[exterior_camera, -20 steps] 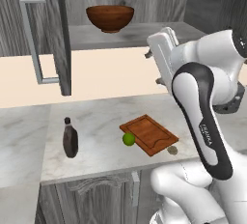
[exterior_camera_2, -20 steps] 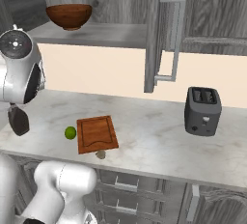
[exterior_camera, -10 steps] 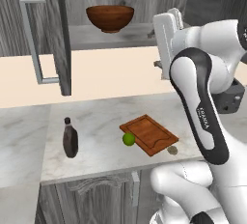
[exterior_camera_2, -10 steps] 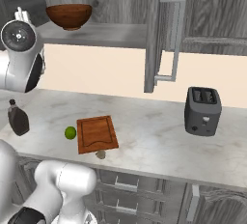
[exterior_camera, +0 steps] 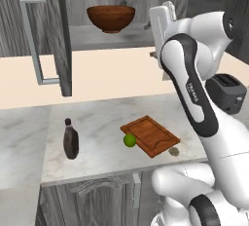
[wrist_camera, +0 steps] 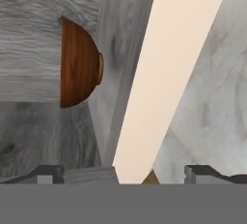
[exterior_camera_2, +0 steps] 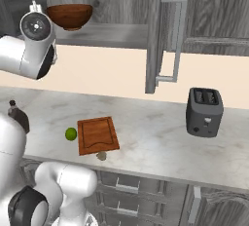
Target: Open the cabinet. Place the bowl and condiment on the counter. Then place the lime and garlic on the cutting board.
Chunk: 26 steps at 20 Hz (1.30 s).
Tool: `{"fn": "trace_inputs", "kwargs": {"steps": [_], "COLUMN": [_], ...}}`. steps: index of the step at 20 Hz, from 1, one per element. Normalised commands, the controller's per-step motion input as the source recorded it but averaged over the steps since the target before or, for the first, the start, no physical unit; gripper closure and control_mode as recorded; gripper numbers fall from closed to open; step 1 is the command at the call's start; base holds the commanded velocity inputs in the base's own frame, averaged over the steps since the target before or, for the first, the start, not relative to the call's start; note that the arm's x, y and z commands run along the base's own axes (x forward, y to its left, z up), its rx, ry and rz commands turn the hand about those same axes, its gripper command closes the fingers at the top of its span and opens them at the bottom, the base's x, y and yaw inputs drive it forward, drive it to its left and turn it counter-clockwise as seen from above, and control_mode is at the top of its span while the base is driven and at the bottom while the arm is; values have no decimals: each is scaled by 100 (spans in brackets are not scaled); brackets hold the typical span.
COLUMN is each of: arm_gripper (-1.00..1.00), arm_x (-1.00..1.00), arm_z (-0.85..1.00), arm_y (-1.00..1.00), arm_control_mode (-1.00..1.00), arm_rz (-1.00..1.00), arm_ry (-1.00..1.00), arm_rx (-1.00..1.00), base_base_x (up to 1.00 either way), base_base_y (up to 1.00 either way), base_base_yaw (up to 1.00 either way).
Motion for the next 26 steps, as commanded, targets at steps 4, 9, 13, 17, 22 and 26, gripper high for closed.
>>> {"fn": "trace_inputs", "kwargs": {"steps": [4,9,13,17,22,26], "arm_gripper": [-100,-100,-100,-100,-100,-100], "arm_x": [46,30,32,32,36,43], "arm_z": [29,32,21,0,-1,-6], "arm_y": [-13,-1,0,0,0,0], "arm_control_mode": [-100,-100,-100,-100,-100,-100], "arm_rz": [0,0,0,0,0,0], "arm_ry": [-6,-7,-4,0,0,0], "arm_rx": [7,3,1,0,0,0], "base_base_x": [0,0,0,0,0,0], "base_base_y": [0,0,0,0,0,0], "base_base_yaw": [0,0,0,0,0,0]}}
